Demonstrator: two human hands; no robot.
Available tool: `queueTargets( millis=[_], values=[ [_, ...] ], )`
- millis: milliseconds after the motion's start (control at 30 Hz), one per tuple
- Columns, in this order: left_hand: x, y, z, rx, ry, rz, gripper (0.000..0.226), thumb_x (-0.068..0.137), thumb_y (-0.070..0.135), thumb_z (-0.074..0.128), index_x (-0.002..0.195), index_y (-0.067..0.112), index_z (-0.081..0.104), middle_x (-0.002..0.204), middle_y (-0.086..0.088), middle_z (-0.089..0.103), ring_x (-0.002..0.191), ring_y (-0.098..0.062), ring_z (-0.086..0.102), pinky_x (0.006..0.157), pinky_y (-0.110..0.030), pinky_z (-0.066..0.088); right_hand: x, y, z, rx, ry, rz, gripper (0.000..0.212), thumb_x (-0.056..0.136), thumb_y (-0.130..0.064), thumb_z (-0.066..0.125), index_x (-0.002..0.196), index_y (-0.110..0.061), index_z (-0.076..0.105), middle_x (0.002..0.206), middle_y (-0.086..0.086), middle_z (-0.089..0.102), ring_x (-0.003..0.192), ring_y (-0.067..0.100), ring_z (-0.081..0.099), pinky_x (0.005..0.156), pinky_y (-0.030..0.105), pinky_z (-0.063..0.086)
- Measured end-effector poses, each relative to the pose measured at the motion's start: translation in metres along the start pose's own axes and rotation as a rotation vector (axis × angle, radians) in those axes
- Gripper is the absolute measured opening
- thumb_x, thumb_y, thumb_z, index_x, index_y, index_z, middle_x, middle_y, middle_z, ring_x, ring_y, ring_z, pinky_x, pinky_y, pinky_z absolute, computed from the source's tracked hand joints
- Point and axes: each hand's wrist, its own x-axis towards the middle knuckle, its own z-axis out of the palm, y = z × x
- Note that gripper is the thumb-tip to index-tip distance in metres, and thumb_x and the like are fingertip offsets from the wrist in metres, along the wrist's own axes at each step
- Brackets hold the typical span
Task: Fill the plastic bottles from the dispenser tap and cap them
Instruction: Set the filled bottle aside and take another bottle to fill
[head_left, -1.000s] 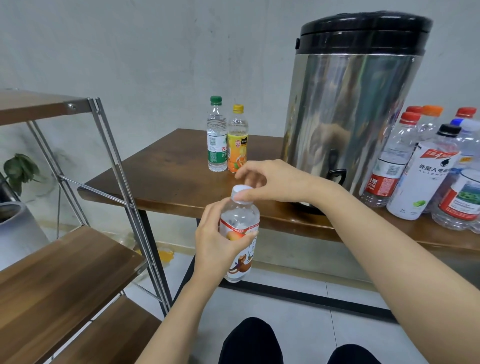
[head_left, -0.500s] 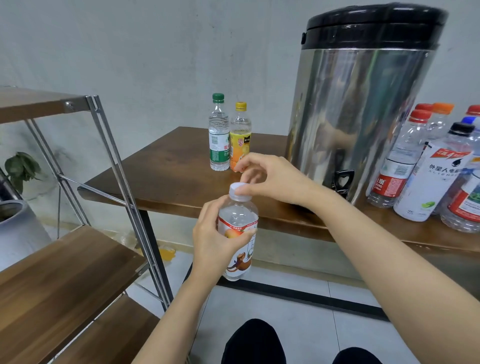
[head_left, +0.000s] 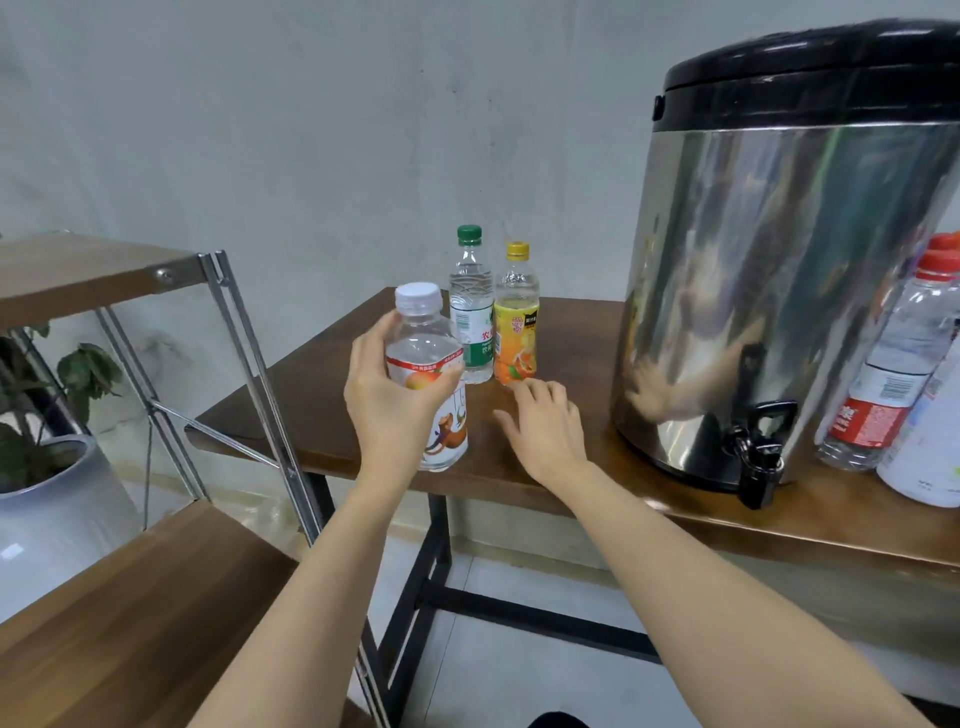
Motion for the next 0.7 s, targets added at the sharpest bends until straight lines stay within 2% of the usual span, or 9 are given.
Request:
queueTargets(
  millis=[167,267,333,467,600,700],
  values=[
    [0.039,-0.036,0.018,0.061,0.025,-0.01,0.073,0.07,0.013,0.088,0.135,0.017,0.054,0.128,0.0,0.055,0.116,-0.007,0.052,0.09,-0.001,0.037,0.013,-0.002,0.021,-0.033,-0.151,0.064,0.05,0.101,-0.049,0.039,0.144,-0.024,0.04,0.147,0.003,0.042,0.134,0.029,0.034,0.11,0.047,0.031],
    [0.056,-0.056,0.033,0.077,0.037,-0.054,0.072,0.073,0.012,0.086,0.136,0.018,0.053,0.131,-0.001,0.054,0.119,-0.01,0.051,0.097,-0.017,0.041,0.015,0.0,0.024,-0.055,-0.159,0.066,0.051,0.102,-0.052,0.033,0.144,-0.025,0.04,0.146,0.002,0.044,0.133,0.028,0.036,0.11,0.046,0.031],
    [0.067,-0.07,0.045,0.078,0.047,-0.077,0.071,0.074,0.012,0.085,0.137,0.017,0.052,0.133,-0.002,0.053,0.12,-0.011,0.05,0.098,-0.02,0.042,0.015,0.0,0.024,-0.06,-0.154,0.072,0.051,0.102,-0.053,0.032,0.144,-0.026,0.04,0.145,0.001,0.045,0.133,0.027,0.037,0.111,0.045,0.031],
    [0.087,-0.091,0.068,0.08,0.036,-0.099,0.071,0.076,0.013,0.085,0.138,0.015,0.051,0.136,-0.005,0.052,0.126,-0.017,0.05,0.099,-0.019,0.037,0.014,0.0,0.024,-0.062,-0.167,0.062,0.052,0.102,-0.054,0.031,0.145,-0.025,0.039,0.146,0.0,0.043,0.135,0.026,0.034,0.113,0.045,0.029],
    [0.104,-0.104,0.087,0.071,0.032,-0.115,0.072,0.077,0.012,0.083,0.14,0.013,0.048,0.138,-0.005,0.05,0.126,-0.015,0.047,0.097,-0.011,0.03,0.015,0.001,0.024,-0.056,-0.171,0.064,0.052,0.102,-0.054,0.031,0.144,-0.025,0.039,0.146,0.001,0.043,0.136,0.026,0.033,0.114,0.045,0.027],
    [0.113,-0.115,0.095,0.087,0.025,-0.132,0.073,0.079,0.013,0.082,0.142,0.013,0.045,0.141,-0.005,0.047,0.13,-0.017,0.046,0.099,-0.016,0.03,0.015,0.001,0.025,-0.05,-0.174,0.065,0.051,0.102,-0.054,0.032,0.143,-0.025,0.04,0.145,0.002,0.044,0.135,0.027,0.034,0.114,0.047,0.027]
  ],
)
